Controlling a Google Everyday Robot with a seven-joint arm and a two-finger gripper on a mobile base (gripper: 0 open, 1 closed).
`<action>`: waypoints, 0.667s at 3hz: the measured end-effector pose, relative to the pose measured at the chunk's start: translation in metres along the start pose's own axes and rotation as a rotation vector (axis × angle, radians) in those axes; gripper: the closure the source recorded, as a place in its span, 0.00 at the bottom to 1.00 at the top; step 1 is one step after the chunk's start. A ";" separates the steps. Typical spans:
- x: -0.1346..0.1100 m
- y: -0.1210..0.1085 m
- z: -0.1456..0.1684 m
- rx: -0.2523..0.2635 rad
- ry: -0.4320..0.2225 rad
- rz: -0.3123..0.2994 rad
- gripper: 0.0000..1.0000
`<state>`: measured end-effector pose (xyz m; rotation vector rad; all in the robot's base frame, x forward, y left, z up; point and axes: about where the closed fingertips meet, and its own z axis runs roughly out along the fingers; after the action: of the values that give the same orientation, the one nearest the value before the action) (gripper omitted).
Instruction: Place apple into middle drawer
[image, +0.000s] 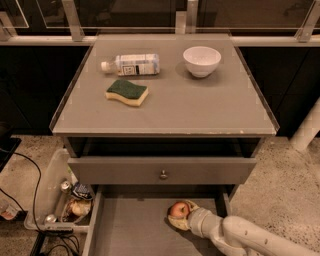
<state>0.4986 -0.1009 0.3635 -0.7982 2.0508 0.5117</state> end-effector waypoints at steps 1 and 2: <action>0.000 0.000 0.000 0.000 0.000 0.000 0.12; 0.000 0.000 0.000 0.000 0.000 0.000 0.00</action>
Offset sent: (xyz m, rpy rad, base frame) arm 0.0000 0.0000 0.0000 0.0000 0.0000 0.0000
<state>0.4986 -0.1008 0.3635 -0.7982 2.0507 0.5117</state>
